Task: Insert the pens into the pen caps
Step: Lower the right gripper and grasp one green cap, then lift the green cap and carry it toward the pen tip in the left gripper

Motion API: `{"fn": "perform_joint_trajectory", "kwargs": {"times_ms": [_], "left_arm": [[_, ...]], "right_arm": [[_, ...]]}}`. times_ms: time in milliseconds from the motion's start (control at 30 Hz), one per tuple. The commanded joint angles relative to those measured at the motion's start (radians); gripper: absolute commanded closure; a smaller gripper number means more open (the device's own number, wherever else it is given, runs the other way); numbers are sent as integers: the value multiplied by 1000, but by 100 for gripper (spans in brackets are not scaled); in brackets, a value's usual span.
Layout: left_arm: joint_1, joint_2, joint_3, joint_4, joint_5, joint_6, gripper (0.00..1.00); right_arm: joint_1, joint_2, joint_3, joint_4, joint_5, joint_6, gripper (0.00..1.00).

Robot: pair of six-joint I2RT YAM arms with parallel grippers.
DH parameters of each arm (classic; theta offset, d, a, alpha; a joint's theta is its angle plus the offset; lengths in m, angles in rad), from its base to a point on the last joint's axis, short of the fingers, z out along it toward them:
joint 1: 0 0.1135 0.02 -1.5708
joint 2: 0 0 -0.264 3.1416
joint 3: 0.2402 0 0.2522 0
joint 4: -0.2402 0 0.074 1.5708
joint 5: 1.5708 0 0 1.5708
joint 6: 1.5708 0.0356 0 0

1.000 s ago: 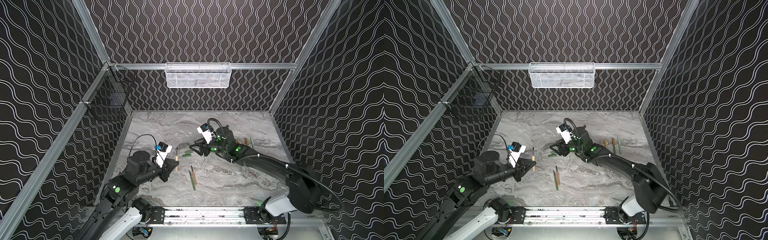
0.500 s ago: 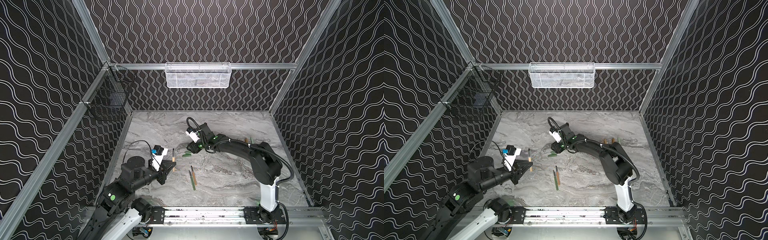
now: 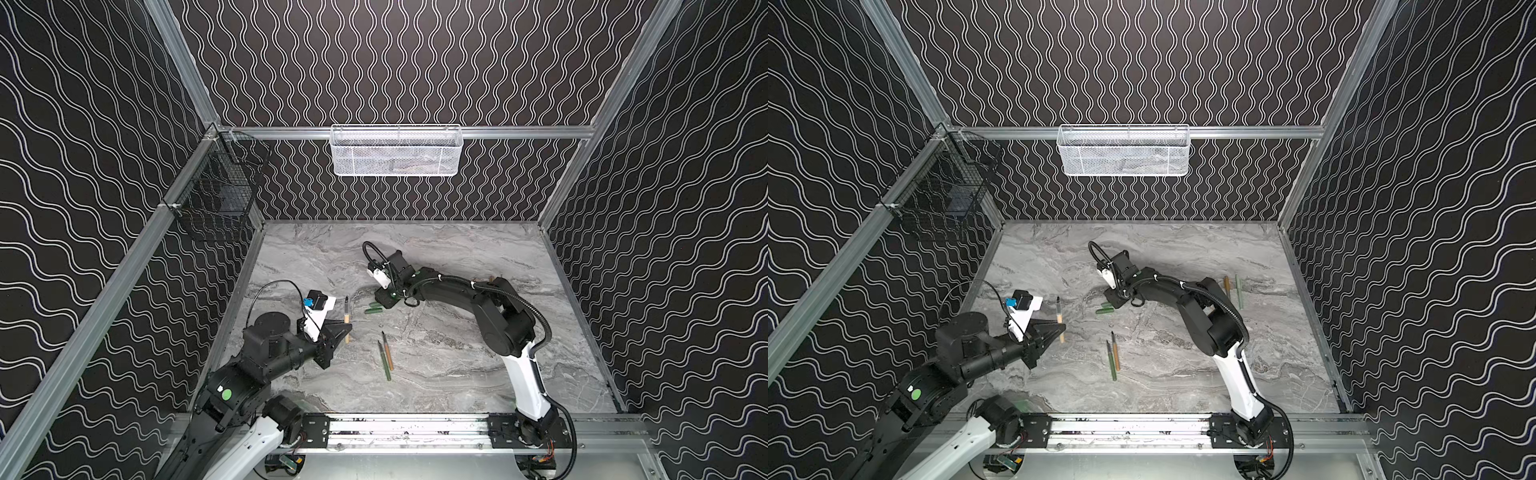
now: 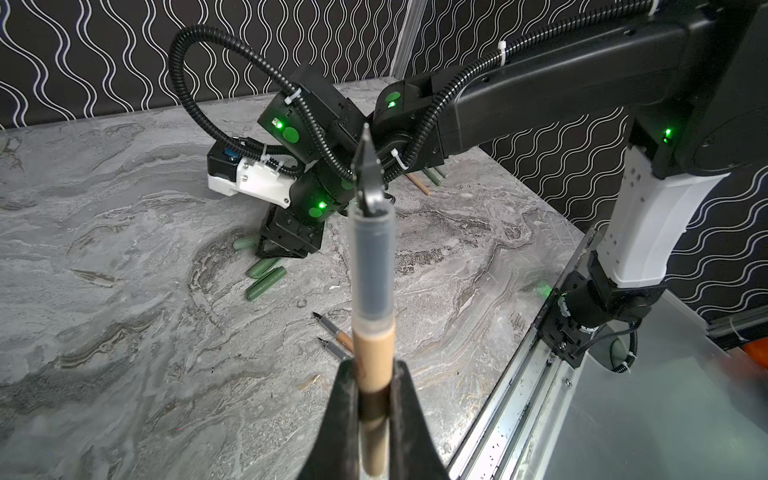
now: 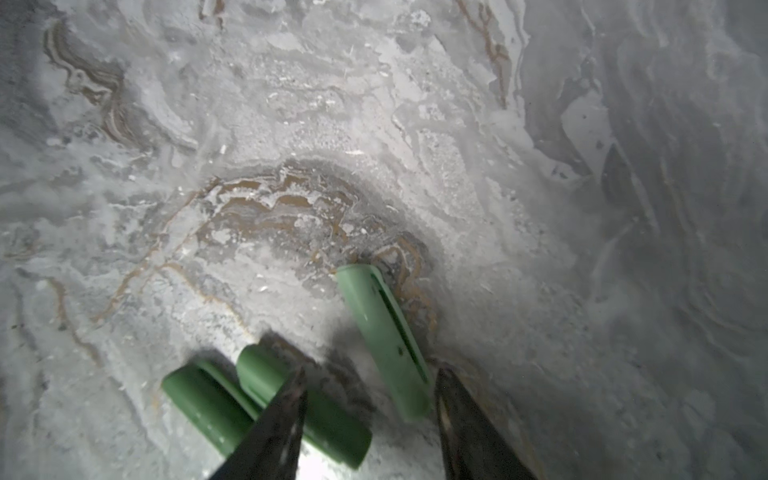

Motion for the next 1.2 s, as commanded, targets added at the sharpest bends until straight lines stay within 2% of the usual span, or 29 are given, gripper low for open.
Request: {"fn": "perform_joint_trajectory", "kwargs": {"times_ms": [0, 233, 633, 967, 1167], "left_arm": [[3, -2, -1, 45, 12, 23, 100], [5, -10, -2, 45, 12, 23, 100], [6, -19, -3, 46, 11, 23, 100], [6, -17, -4, 52, 19, 20, 100], [6, -20, -8, 56, 25, 17, 100]], "right_arm": [[10, 26, 32, -20, 36, -32, 49], [16, 102, 135, -91, 81, -42, 56], [17, 158, 201, -185, 109, -50, 79], [17, 106, 134, -207, 133, -47, 79], [16, 100, 149, -225, 128, -36, 87]]}}
